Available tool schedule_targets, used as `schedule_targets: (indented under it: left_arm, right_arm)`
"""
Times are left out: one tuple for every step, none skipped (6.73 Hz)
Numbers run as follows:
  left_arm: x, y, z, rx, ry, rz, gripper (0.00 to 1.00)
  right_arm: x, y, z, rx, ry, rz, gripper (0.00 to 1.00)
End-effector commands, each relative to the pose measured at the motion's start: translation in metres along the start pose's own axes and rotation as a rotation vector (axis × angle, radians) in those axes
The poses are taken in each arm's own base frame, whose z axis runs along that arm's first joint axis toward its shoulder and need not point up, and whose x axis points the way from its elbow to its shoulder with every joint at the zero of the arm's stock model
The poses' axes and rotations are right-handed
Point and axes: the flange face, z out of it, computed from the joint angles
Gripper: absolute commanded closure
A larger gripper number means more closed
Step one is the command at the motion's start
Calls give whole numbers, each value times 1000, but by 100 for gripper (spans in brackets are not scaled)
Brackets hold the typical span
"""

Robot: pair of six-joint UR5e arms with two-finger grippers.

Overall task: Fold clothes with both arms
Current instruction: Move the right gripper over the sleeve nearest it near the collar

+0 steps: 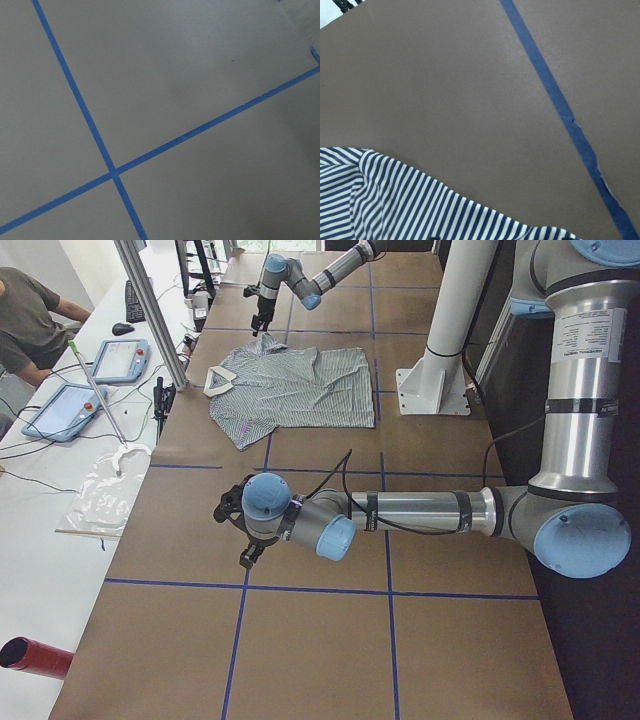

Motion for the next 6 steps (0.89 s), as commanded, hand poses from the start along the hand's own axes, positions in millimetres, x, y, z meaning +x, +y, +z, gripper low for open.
schedule_targets:
  left_arm:
    - [5, -1, 0, 6, 49, -10, 0]
    - [6, -1, 0, 7, 59, -12, 0]
    - [6, -1, 0, 7, 59, -12, 0]
    - [6, -1, -1, 8, 59, -12, 0]
    - [6, -1, 0, 8, 60, -12, 0]
    - [6, -1, 0, 7, 60, -18, 0]
  right_arm:
    - [10, -15, -4, 18, 17, -27, 17]
    - [12, -15, -1, 14, 42, -25, 17]
    - [14, -17, -3, 15, 45, -36, 19]
    - [24, -14, 2, 8, 59, -39, 24]
    - [28, -14, 3, 6, 62, -38, 28]
    - [32, -13, 4, 5, 67, -36, 41]
